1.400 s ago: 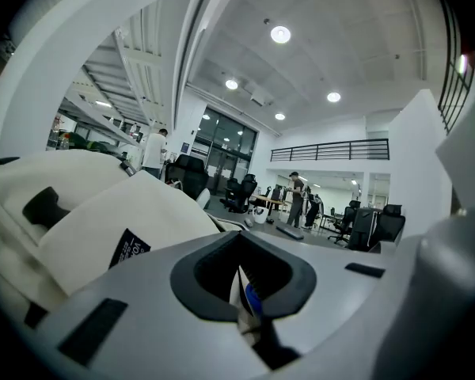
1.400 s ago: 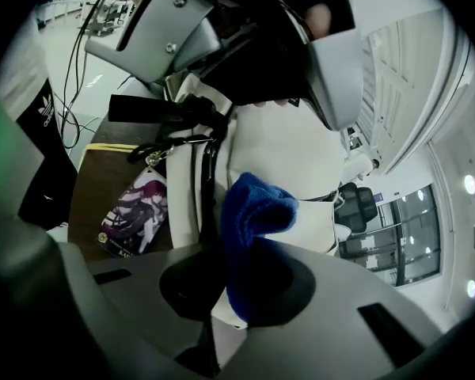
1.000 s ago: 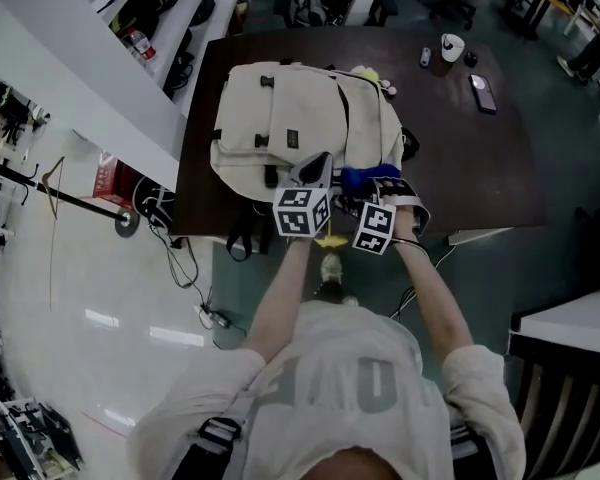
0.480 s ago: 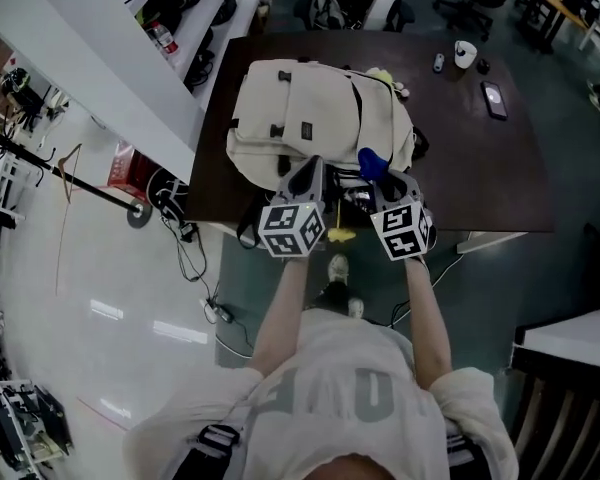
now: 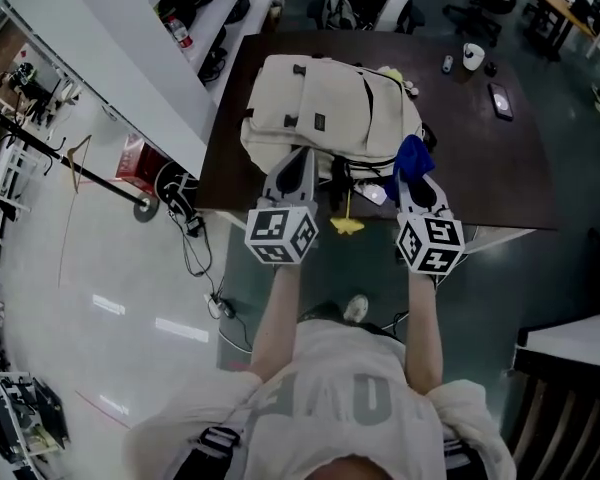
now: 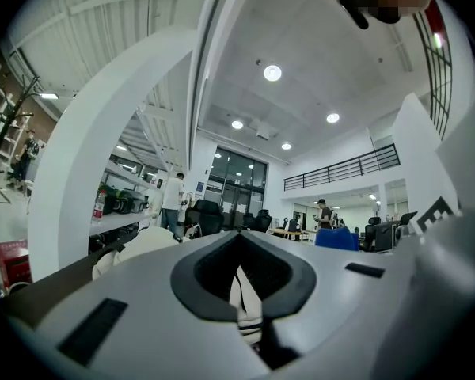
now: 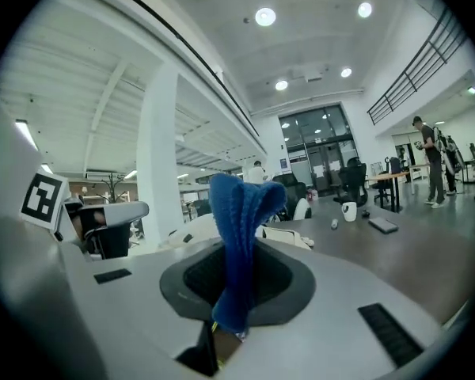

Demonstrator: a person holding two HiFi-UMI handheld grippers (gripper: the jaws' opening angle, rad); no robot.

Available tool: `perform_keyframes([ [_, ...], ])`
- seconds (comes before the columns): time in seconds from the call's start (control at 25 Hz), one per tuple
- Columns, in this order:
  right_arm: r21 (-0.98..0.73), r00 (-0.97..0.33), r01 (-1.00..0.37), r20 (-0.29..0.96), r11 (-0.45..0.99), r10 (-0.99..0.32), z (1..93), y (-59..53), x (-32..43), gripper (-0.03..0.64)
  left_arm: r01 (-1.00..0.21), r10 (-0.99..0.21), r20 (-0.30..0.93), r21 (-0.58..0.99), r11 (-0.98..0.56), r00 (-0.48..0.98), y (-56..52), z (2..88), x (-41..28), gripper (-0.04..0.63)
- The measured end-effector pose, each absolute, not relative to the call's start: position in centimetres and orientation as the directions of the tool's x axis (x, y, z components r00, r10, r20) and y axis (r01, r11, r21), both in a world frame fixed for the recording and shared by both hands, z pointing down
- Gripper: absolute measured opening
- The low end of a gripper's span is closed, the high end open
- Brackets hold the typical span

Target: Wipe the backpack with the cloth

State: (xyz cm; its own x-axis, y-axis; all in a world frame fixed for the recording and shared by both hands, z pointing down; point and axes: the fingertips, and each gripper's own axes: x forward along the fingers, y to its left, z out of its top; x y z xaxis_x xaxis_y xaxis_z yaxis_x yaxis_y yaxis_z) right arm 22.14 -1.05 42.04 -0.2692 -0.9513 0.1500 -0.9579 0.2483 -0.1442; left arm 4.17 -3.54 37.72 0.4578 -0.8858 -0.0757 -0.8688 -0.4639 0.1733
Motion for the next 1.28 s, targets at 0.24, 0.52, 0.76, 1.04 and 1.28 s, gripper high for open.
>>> perform_keyframes([
  [0.24,-0.086,-0.277,-0.959,0.111,0.269,-0.954,38.8,2.2,18.9,0.048,-0.856,-0.872,-0.127,0.166,-0.489,0.473,0.4,36.0,1.3,0.005],
  [0.52,-0.117,-0.269,-0.957,0.018,0.265,-0.963,35.0,10.4,12.9,0.048,-0.840,-0.857,-0.165,0.175,-0.513,0.488,8.9,34.3,-5.2,0.005],
  [0.76,-0.180,-0.259,-0.948,-0.035,0.261,-0.965,33.8,19.6,9.4,0.048,-0.821,-0.837,-0.179,0.173,-0.545,0.518,17.3,32.7,-9.3,0.005],
  [1.04,-0.151,-0.305,-0.940,-0.041,0.307,-0.952,33.3,25.8,7.3,0.048,-0.804,-0.825,-0.215,0.198,-0.560,0.522,22.3,30.9,-9.8,0.005],
  [1.28,-0.152,-0.280,-0.949,0.001,0.276,-0.960,34.1,27.5,8.9,0.048,-0.819,-0.830,-0.169,0.148,-0.555,0.532,24.2,31.8,-7.5,0.005],
])
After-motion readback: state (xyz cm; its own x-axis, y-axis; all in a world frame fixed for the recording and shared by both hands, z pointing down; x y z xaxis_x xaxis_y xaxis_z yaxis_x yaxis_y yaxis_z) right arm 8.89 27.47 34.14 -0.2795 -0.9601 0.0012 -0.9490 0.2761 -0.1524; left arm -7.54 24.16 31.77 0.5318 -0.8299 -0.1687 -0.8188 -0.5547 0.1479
